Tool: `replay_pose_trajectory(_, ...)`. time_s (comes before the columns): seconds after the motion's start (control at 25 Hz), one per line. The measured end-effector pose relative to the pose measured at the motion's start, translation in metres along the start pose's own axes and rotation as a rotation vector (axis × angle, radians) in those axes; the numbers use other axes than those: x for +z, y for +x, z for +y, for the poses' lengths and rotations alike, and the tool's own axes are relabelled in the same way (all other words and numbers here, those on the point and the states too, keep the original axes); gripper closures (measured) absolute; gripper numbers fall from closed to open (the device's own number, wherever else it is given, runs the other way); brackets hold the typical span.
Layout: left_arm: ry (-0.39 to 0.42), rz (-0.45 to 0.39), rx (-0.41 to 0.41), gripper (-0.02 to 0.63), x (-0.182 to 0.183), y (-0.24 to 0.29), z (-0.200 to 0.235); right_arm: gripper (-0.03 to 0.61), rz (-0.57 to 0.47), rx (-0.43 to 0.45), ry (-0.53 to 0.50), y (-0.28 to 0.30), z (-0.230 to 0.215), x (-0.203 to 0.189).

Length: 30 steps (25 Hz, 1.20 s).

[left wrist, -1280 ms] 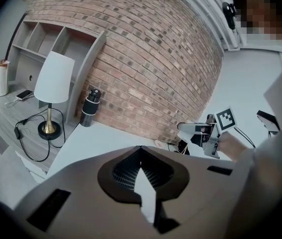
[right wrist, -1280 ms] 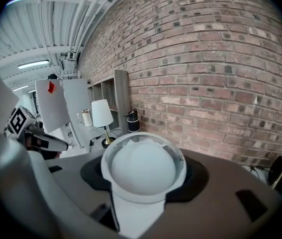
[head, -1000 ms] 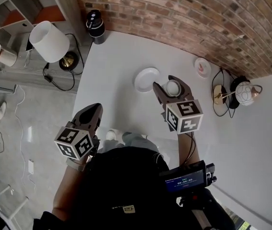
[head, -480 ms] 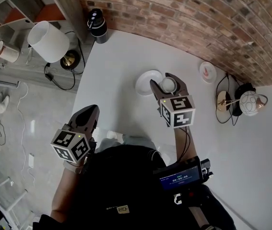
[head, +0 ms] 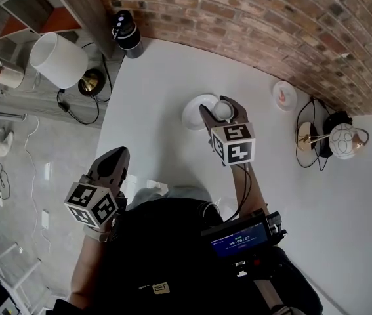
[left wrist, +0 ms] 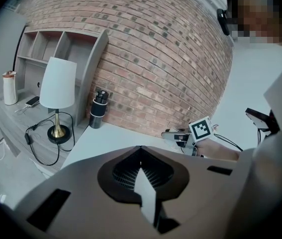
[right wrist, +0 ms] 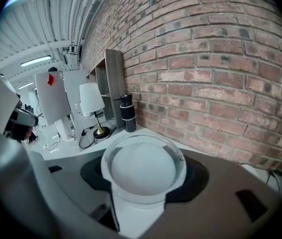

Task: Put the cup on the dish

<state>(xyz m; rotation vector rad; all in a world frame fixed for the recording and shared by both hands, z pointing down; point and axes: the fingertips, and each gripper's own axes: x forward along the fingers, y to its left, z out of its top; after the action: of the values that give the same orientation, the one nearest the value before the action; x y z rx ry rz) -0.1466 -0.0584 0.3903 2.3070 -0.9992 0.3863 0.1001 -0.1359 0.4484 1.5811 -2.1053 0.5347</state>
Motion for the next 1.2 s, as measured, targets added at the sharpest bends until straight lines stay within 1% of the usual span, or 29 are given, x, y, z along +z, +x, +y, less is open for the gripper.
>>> replay_pose_trajectory(0.56,-0.006,0.035,0.046,0.609,-0.003,0.005,0.006,0.324,0.043,0.006,0.022,0.046,-0.011,-0.033)
replay_pose_trajectory(0.8,-0.018,0.048,0.076,0.609,-0.006,0.004,0.010,0.324,0.054,0.022,-0.006,0.066,-0.011,-0.047)
replay_pose_trajectory(1.2,-0.037,0.063,0.126,0.609,-0.009,0.002,0.017,0.324,0.085,0.051,-0.026,0.091,-0.008,-0.075)
